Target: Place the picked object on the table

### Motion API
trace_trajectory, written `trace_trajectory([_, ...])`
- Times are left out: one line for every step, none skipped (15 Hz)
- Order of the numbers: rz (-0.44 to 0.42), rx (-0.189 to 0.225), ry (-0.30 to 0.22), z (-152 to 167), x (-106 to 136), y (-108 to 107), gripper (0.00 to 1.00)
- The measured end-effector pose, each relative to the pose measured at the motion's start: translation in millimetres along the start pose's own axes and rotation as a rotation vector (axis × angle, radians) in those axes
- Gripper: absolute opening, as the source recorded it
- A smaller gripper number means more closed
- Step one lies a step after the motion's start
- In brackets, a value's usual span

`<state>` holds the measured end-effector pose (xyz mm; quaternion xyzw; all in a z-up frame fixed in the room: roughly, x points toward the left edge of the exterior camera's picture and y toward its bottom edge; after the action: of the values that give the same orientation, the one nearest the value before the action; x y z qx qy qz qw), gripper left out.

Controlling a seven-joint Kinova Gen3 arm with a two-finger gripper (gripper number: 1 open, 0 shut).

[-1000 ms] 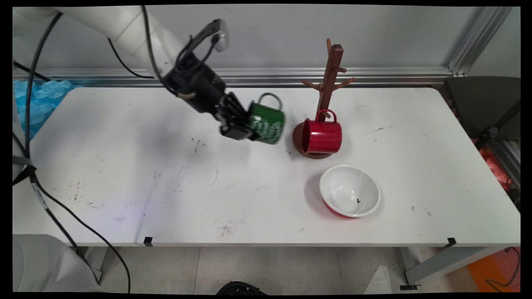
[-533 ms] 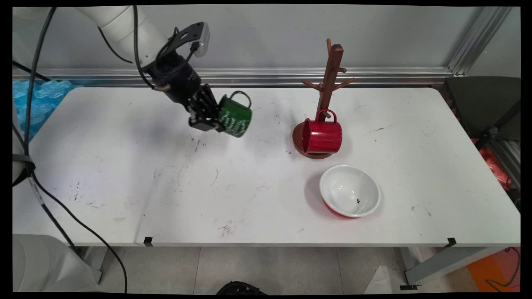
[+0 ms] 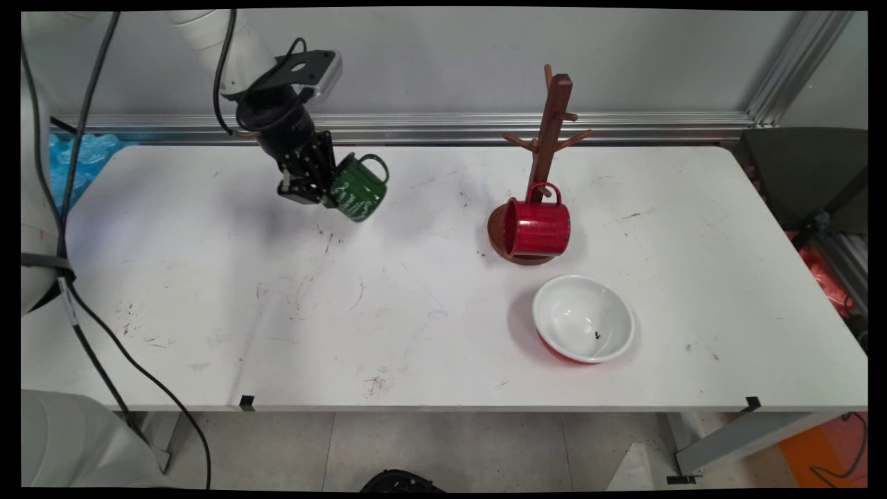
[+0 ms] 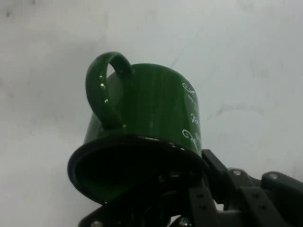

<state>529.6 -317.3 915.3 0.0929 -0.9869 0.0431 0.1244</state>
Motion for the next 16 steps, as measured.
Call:
trace_trajectory([0.021, 0.001, -0.023, 0.2, -1.8, -3.9, 0.00])
trace_trajectory([0.040, 0.005, -0.049, 0.7, -3.9, -8.6, 0.00])
trace_trajectory([0.054, 0.010, -0.072, 1.5, -5.8, -13.0, 0.00])
trace_trajectory([0.061, 0.015, -0.089, 2.5, -7.3, -16.3, 0.00])
trace_trajectory([0.065, 0.019, -0.099, 3.4, -8.0, -18.5, 0.00])
trace_trajectory([0.068, 0.026, -0.115, 5.1, -9.2, -21.9, 0.00])
trace_trajectory([0.069, 0.032, -0.126, 7.0, -10.1, -24.2, 0.00])
trace_trajectory([0.067, 0.038, -0.136, 9.9, -10.5, -26.7, 0.00])
trace_trajectory([0.065, 0.043, -0.142, 12.7, -10.7, -28.5, 0.00])
trace_trajectory([0.064, 0.045, -0.146, 15.0, -10.5, -29.4, 0.00])
trace_trajectory([0.062, 0.048, -0.151, 18.4, -10.2, -30.5, 0.00])
trace_trajectory([0.060, 0.050, -0.153, 21.0, -9.8, -31.2, 0.00])
trace_trajectory([0.058, 0.053, -0.157, 24.8, -9.3, -32.1, 0.00])
trace_trajectory([0.057, 0.055, -0.159, 27.5, -9.0, -32.6, 0.00])
trace_trajectory([0.055, 0.058, -0.162, 31.6, -8.4, -33.3, 0.00])
trace_trajectory([0.054, 0.060, -0.164, 34.5, -7.9, -33.8, 0.00])
